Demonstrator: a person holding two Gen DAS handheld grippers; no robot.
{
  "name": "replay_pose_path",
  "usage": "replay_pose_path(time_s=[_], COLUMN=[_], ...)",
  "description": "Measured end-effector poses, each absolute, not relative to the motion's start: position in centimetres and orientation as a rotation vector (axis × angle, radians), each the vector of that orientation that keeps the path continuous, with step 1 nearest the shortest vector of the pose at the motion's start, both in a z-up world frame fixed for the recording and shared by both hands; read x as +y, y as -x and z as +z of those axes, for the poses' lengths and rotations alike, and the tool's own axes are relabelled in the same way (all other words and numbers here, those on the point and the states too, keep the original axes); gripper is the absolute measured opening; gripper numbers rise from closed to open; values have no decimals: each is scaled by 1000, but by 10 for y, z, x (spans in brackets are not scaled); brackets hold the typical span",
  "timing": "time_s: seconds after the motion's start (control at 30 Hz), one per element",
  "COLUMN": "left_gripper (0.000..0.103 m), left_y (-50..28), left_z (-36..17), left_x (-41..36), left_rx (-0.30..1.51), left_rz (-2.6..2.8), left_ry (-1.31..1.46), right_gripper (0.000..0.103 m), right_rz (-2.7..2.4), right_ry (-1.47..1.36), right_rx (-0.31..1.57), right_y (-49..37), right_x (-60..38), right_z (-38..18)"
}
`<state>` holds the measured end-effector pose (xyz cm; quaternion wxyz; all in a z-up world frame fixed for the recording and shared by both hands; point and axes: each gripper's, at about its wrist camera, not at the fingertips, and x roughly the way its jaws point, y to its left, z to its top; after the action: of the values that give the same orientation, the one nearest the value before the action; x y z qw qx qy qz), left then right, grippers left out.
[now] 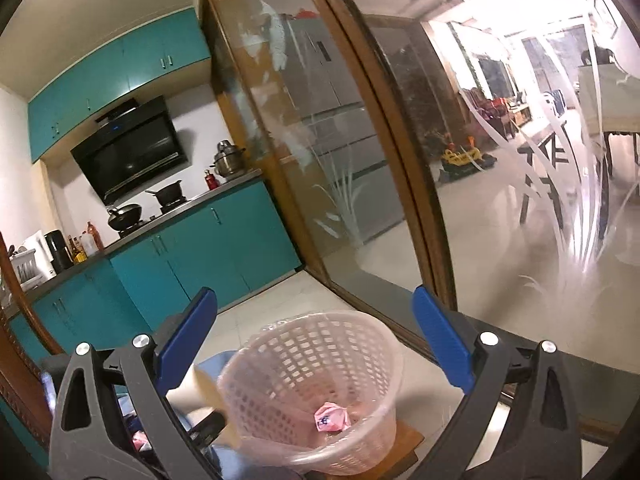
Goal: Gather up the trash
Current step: 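Move the paper cup over the wastebasket and open the left gripper, then return both tools to the table and approach the white tissue with the left gripper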
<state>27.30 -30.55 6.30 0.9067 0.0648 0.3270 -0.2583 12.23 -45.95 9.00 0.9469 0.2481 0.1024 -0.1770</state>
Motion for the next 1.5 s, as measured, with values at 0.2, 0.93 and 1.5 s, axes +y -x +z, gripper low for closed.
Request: replay_pose_path(time_s=[0.2,0.93,1.5], left_gripper=[86,100,100], left_y=[-294,-150,-154], left_z=[58,104,52], left_x=[-326,-16,-1], left_rx=[679,567,720], left_rz=[-552,-145,-103], left_ry=[-127,56,87], right_gripper=[96,96,96], right_rz=[-363,66,182], right_ry=[-515,-343,-182], right_rx=[219,342,436], right_y=[-122,-125,-111], right_x=[-467,-326,-240], right_z=[84,107,87])
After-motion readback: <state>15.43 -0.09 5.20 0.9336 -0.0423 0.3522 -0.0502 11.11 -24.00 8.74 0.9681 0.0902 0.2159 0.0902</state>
